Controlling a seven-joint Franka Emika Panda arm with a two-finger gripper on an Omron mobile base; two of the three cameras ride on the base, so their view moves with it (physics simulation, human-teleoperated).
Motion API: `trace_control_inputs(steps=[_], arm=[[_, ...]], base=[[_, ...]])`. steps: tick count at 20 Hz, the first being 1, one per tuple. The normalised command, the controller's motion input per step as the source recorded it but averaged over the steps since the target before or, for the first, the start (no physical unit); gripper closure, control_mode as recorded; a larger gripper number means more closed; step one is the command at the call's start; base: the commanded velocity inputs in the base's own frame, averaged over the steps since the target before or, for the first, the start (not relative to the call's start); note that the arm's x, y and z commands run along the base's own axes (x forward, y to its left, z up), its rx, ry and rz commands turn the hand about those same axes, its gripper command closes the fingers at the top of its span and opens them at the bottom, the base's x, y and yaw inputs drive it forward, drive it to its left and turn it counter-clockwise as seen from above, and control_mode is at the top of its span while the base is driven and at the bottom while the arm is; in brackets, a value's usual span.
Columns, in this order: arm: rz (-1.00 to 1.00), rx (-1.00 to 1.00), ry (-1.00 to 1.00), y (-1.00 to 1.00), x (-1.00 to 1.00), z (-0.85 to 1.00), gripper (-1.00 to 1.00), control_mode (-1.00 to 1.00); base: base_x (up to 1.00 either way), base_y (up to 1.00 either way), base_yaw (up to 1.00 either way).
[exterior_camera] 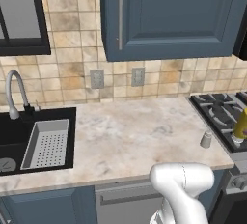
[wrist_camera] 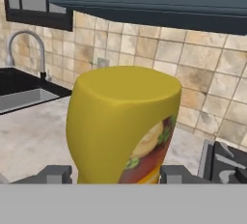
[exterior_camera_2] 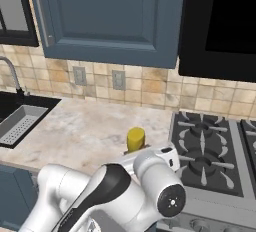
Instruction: Take 2 condiments from the cabinet and move them on the counter near the stove.Make sure the condiments are lined up with each other, next to each other.
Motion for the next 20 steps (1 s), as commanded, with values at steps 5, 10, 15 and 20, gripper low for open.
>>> trace_control_inputs(steps=[5,10,15,20], arm=[[0.0,0.08,-0.02,-0.2,0.26,-0.38,1.0,-1.0],[0.04,0.11,0.0,-0.17,0.2,-0.27,1.0,-1.0],[0.04,0.01,0.0,-0.02,0.03,-0.25,1.0,-1.0],[0.01,0.0,0.0,-0.05,0.0,-0.32,1.0,-1.0]], base=[[0.0,0.0,0.0],[0.0,0.0,0.0],[0.0,0.0,0.0],[0.0,0.0,0.0]])
